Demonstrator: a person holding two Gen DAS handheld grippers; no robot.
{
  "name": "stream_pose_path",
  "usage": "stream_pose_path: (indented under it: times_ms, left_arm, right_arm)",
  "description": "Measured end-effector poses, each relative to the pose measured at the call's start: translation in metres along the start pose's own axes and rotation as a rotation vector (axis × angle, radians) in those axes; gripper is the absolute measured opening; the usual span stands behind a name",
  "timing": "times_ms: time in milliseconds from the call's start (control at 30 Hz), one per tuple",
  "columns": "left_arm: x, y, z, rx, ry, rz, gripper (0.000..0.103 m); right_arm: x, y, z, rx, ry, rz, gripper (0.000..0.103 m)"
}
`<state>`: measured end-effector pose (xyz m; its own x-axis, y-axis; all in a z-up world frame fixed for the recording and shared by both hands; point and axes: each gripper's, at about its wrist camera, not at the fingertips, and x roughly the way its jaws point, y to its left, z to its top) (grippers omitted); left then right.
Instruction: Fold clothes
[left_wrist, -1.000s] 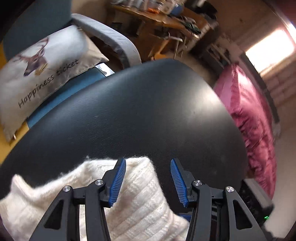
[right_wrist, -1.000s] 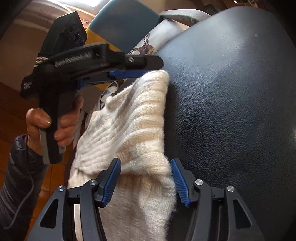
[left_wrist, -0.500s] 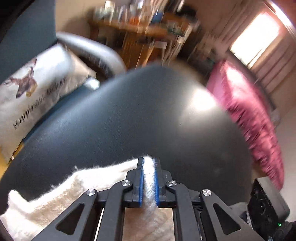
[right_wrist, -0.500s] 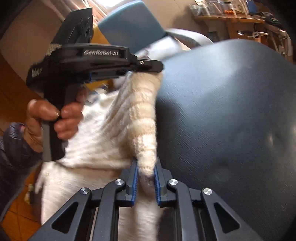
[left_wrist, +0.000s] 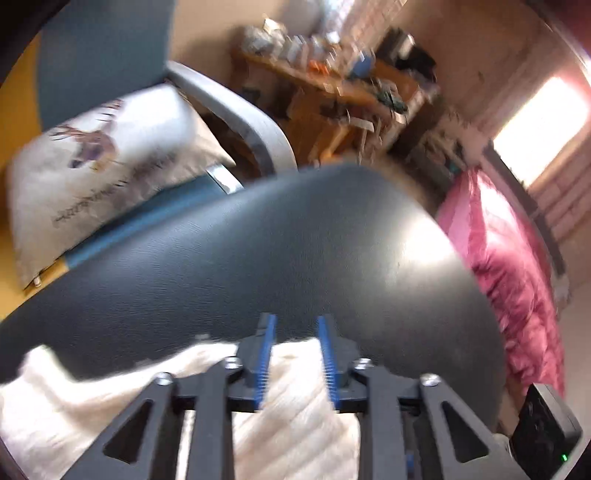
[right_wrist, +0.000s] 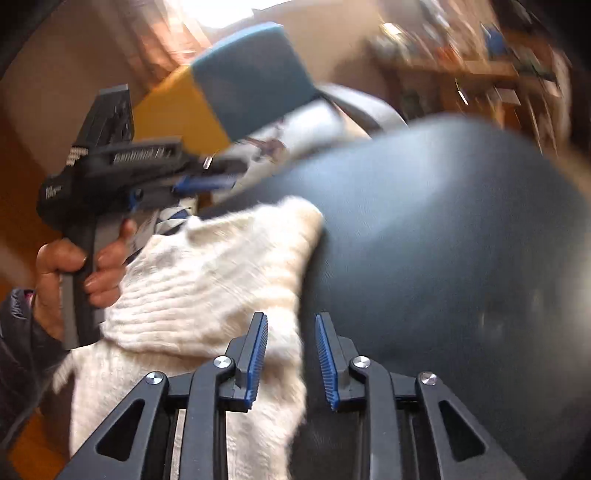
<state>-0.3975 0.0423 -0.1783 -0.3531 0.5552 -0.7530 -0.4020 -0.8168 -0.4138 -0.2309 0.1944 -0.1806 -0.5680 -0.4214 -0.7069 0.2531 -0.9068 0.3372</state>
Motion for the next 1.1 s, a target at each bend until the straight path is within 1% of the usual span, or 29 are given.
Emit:
stream_pose_path:
  times_ms: [33,100,167,233,333,400,433,467,500,533,567,600,700,733,767,833,867,900,967,1033,1067,1100]
  left_arm:
    - [-0.015,0.007,-0.006,-0.029,-0.022,-0.012,0.033]
    - [-0.044,0.023,-0.022,-0.074,-0.056,-0.017,0.033]
    - [-0.071,0.038,-0.048,-0.113,-0.076,0.008,0.033]
    - [-0.097,0.055,-0.076,-0.151,-0.095,0.043,0.033]
    - [-0.127,0.082,-0.12,-0.214,-0.113,0.134,0.033]
    - [-0.143,0.102,-0.147,-0.257,-0.119,0.189,0.033]
    - [-0.149,0.111,-0.16,-0.272,-0.118,0.225,0.033]
    - [-0.155,0.12,-0.173,-0.285,-0.113,0.27,0.033]
    - [-0.156,0.131,-0.182,-0.297,-0.096,0.319,0.032]
    - [-0.153,0.143,-0.19,-0.311,-0.074,0.345,0.032]
    - [-0.152,0.153,-0.196,-0.323,-0.067,0.359,0.022]
    - [-0.155,0.156,-0.2,-0.333,-0.088,0.349,0.02]
    - [-0.159,0.161,-0.204,-0.385,-0.122,0.329,0.02]
    - [-0.161,0.161,-0.205,-0.403,-0.132,0.317,0.02]
    - [-0.165,0.162,-0.206,-0.428,-0.147,0.295,0.02]
    - [-0.186,0.165,-0.213,-0.515,-0.206,0.203,0.023]
    - [-0.202,0.169,-0.221,-0.577,-0.255,0.142,0.027]
    - [-0.217,0.173,-0.23,-0.631,-0.297,0.1,0.032]
    - [-0.25,0.188,-0.259,-0.755,-0.388,0.011,0.036]
    - [-0.279,0.206,-0.293,-0.872,-0.449,-0.044,0.038]
    - [-0.296,0.218,-0.315,-0.936,-0.482,-0.061,0.038]
    - [-0.314,0.231,-0.34,-0.997,-0.517,-0.058,0.038]
  right_arm:
    - [0.0,0.009,0.004,-0.051,-0.01,-0.011,0.027]
    - [0.008,0.033,0.011,-0.132,-0.001,-0.012,0.027]
    - [0.015,0.062,0.008,-0.211,0.023,-0.03,0.027]
    - [0.028,0.074,0.004,-0.239,0.058,-0.086,0.027]
    - [0.051,0.08,-0.001,-0.245,0.119,-0.179,0.027]
    - [0.067,0.072,-0.011,-0.216,0.175,-0.201,0.027]
    - [0.071,0.07,-0.016,-0.217,0.167,-0.211,0.027]
    - [0.069,0.069,-0.02,-0.226,0.134,-0.21,0.027]
    - [0.068,0.068,-0.023,-0.231,0.111,-0.211,0.027]
    - [0.066,0.069,-0.025,-0.232,0.101,-0.216,0.027]
    - [0.064,0.069,-0.025,-0.232,0.096,-0.22,0.027]
    - [0.065,0.069,-0.024,-0.229,0.101,-0.224,0.027]
    - [0.067,0.07,-0.017,-0.195,0.138,-0.225,0.027]
    - [0.064,0.072,-0.014,-0.177,0.135,-0.22,0.027]
    - [0.059,0.076,-0.013,-0.152,0.112,-0.208,0.027]
    - [0.046,0.084,-0.01,-0.104,0.07,-0.172,0.029]
    - [0.038,0.09,-0.012,-0.083,0.064,-0.124,0.029]
    - [0.033,0.097,-0.017,-0.058,0.071,-0.065,0.029]
    - [0.027,0.111,-0.03,-0.004,0.092,0.057,0.029]
    - [0.027,0.128,-0.048,0.02,0.122,0.154,0.029]
    - [0.029,0.137,-0.058,0.019,0.14,0.176,0.029]
    - [0.031,0.145,-0.067,0.015,0.158,0.195,0.029]
